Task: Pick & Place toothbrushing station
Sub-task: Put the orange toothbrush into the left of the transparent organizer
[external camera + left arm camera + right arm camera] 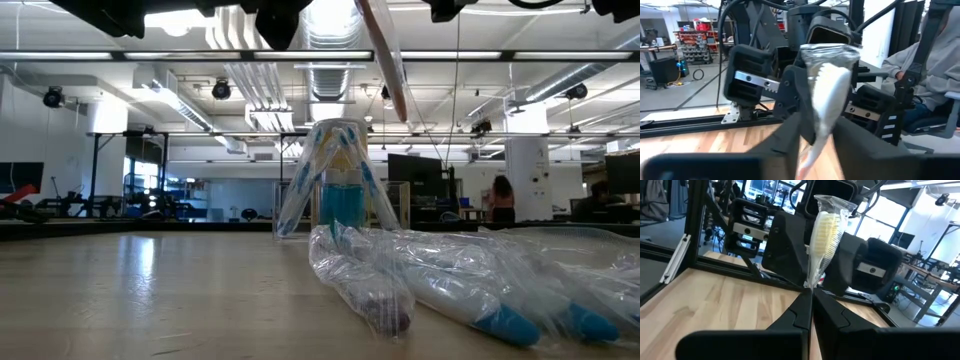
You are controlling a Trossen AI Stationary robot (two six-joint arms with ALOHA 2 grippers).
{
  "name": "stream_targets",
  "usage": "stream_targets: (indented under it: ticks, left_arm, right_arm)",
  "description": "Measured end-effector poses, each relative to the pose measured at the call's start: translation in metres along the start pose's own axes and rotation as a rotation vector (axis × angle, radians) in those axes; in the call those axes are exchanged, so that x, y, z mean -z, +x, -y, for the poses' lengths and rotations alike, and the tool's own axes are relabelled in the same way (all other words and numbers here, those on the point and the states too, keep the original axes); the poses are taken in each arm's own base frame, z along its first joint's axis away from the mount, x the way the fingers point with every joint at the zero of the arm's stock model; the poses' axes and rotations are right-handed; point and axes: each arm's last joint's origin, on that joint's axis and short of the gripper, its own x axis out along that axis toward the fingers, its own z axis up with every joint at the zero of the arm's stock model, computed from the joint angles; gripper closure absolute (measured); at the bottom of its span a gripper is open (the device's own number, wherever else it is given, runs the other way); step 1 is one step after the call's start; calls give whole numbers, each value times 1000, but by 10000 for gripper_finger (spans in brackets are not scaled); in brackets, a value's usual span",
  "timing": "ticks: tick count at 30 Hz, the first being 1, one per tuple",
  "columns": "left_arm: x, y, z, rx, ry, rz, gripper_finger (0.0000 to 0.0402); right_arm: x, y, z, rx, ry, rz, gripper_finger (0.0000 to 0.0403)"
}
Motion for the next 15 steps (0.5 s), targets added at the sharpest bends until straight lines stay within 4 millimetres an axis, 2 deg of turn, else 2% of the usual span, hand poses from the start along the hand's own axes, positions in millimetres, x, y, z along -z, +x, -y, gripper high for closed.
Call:
stream_targets:
  ticks: [4,5,10,15]
  left_arm:
    - [0,0,0,6,36,-3,376]
    - [1,0,0,3,41,-6,383]
    - [0,-2,-4,-45,51,-46,385]
    - [-19,-15,-14,-77,57,-78,385]
  right_arm:
    - [1,0,0,-1,7,-4,395]
    - [1,0,0,-1,19,-8,395]
    - [6,-2,-1,-4,60,-38,394]
    - [7,-2,0,-6,107,-51,373]
